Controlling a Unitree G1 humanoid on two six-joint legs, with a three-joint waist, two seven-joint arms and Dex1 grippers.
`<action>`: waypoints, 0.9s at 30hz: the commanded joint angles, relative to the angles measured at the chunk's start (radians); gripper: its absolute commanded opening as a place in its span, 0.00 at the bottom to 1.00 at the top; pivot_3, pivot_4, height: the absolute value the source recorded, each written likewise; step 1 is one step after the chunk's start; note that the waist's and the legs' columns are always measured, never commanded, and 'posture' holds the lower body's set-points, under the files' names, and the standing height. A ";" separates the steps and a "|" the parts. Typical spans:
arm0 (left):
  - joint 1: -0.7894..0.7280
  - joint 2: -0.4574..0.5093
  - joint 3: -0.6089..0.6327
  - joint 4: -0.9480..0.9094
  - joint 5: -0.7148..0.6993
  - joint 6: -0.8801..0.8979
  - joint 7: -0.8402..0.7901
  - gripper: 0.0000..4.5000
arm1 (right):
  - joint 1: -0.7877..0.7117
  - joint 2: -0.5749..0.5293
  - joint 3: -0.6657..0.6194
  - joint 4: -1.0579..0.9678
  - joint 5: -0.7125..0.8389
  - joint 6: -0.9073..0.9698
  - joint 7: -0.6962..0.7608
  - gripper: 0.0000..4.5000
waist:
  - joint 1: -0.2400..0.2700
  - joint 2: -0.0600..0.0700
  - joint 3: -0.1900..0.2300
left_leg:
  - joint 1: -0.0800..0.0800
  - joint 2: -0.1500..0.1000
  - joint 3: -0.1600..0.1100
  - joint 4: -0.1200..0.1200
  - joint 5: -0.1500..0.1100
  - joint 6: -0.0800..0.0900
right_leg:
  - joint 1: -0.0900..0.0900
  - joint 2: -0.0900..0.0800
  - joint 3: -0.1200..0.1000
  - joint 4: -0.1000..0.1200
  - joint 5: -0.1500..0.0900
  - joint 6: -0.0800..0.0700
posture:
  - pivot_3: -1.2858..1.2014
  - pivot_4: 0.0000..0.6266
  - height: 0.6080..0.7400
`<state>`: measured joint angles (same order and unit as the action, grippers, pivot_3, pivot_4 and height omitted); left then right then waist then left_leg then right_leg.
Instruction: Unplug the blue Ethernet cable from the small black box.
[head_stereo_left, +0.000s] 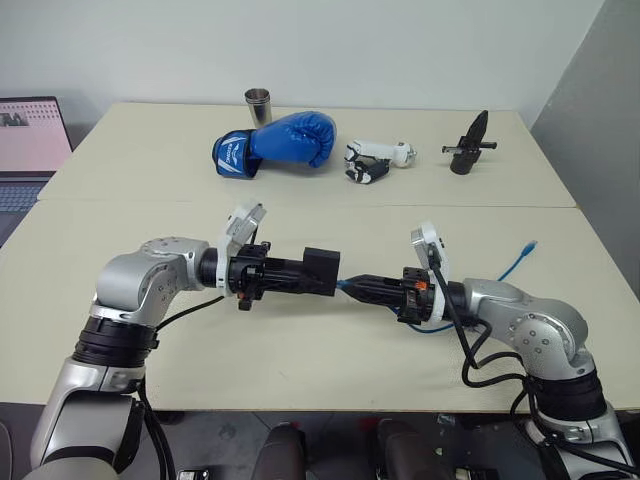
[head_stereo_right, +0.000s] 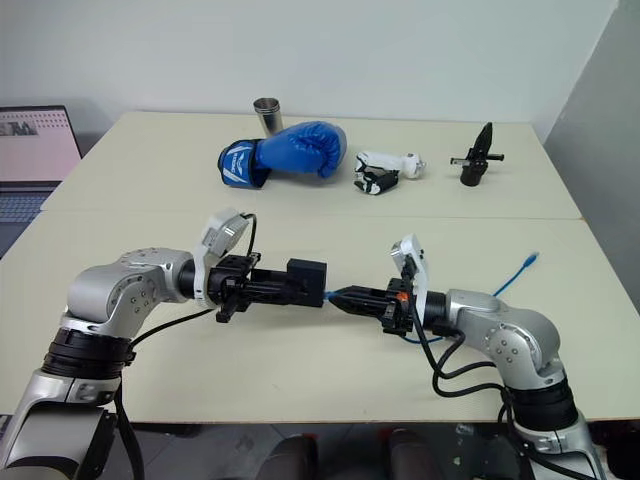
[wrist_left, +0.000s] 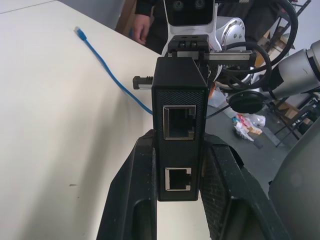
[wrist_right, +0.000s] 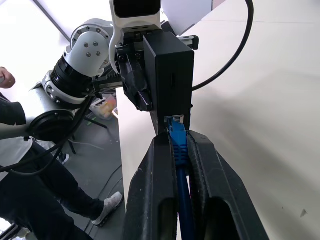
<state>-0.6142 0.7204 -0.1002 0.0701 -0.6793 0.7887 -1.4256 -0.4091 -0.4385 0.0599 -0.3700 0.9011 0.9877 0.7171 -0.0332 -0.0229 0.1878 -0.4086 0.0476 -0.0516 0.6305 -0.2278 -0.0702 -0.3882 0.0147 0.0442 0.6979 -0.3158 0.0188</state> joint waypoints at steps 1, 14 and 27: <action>-0.001 0.044 0.041 0.034 0.031 -0.016 0.014 0.18 | 0.013 -0.043 -0.068 -0.038 0.032 -0.002 0.008 0.01 | 0.000 0.000 0.000 | 0.000 0.000 0.000 0.000 0.000 0.000 | 0.000 0.000 0.000 0.000 0.000 0.000 | 0.52 0.24 1.00; 0.011 0.006 0.025 0.012 0.015 -0.020 0.026 0.18 | 0.010 -0.054 -0.030 -0.108 0.050 -0.002 -0.014 0.28 | 0.000 0.000 0.000 | 0.000 0.000 0.000 0.000 0.000 0.000 | 0.000 0.000 0.000 0.000 0.000 0.000 | 0.52 0.24 1.00; -0.012 -0.016 0.034 0.039 -0.030 0.025 -0.029 0.18 | 0.022 -0.035 -0.021 -0.087 -0.023 -0.077 -0.063 0.60 | -0.002 0.000 0.000 | 0.000 0.000 0.000 0.000 0.000 0.000 | 0.000 0.000 0.000 0.000 0.000 0.000 | 0.52 0.24 1.00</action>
<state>-0.5980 0.7039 -0.0910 0.1238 -0.6727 0.7827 -1.4368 -0.3796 -0.5030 0.0328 -0.4695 0.9072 0.9562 0.6808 -0.0348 -0.0230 0.1878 -0.4089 0.0478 -0.0520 0.6307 -0.2278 -0.0702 -0.3882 0.0152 0.0439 0.6979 -0.3159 0.0190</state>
